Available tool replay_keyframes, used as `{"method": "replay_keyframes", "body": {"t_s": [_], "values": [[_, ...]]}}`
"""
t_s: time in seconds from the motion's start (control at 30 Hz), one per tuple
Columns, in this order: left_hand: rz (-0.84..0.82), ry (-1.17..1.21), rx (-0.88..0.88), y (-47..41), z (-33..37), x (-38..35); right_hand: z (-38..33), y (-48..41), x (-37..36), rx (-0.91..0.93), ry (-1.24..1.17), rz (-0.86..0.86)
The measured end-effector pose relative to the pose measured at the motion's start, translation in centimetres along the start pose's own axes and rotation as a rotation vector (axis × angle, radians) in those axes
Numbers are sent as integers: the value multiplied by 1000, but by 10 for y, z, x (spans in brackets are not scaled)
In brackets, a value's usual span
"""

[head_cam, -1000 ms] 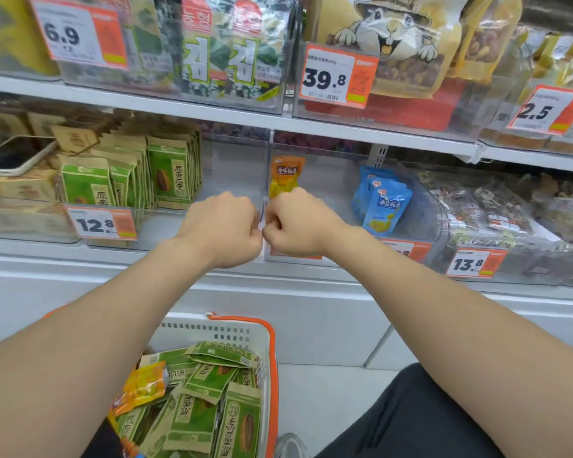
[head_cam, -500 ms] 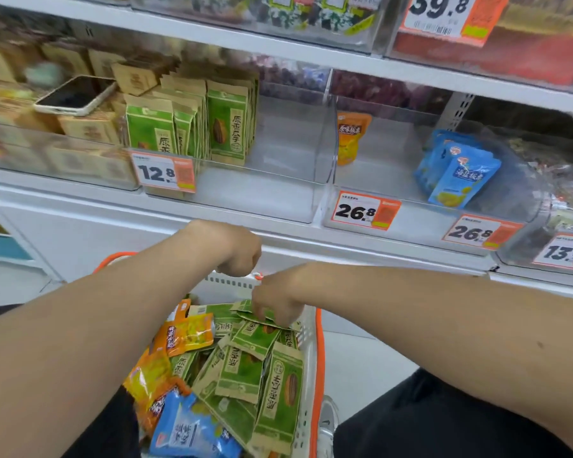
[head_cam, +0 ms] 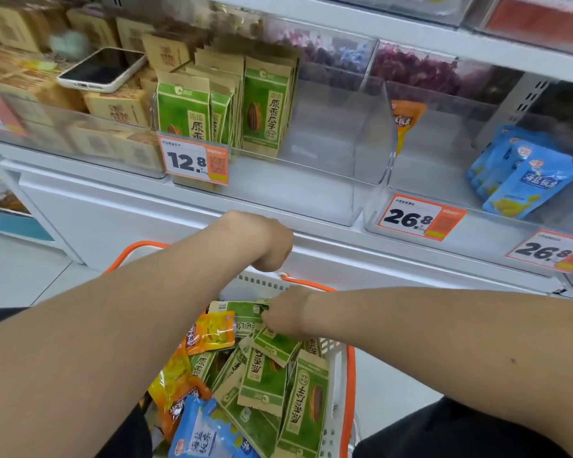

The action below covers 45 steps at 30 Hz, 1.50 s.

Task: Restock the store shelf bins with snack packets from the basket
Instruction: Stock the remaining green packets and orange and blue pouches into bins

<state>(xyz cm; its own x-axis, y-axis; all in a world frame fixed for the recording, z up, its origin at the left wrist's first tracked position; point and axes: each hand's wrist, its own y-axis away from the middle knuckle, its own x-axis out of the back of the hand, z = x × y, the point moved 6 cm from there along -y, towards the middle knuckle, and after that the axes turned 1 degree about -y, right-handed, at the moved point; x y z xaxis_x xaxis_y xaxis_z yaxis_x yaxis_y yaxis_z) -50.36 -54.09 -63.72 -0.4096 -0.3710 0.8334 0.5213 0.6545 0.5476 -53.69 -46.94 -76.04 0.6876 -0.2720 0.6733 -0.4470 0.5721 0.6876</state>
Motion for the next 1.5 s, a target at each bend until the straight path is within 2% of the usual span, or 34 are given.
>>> {"method": "replay_keyframes", "body": {"t_s": [0.17, 0.43, 0.63, 0.73, 0.9, 1.0, 1.1, 1.27, 1.4, 1.5], "values": [[-6, 4, 26, 7, -3, 1, 14, 0, 16, -87, -89, 108], [-4, -22, 94, 9, -18, -3, 38, 12, 35, -279, -416, 272], [-139, -160, 198, 34, -38, -6, 64, 33, 57, -350, -794, 553], [-129, -89, 212, 47, -41, -6, 75, 52, 65, -406, -1005, 694], [53, -3, 223, 64, -54, 10, 76, 72, 73, -423, -1454, 848], [175, 167, 233, 73, -69, 20, 70, 80, 79, -395, -1648, 932], [315, 361, 195, 84, -75, 37, 70, 93, 89, -415, -1669, 1025], [691, 366, 153, 101, -76, 65, 82, 121, 107, -412, -1638, 1178], [882, 520, 147, 106, -78, 74, 89, 127, 117, -393, -1604, 1224], [1026, 599, 181, 112, -83, 83, 105, 131, 130, -454, -1595, 1289]]}}
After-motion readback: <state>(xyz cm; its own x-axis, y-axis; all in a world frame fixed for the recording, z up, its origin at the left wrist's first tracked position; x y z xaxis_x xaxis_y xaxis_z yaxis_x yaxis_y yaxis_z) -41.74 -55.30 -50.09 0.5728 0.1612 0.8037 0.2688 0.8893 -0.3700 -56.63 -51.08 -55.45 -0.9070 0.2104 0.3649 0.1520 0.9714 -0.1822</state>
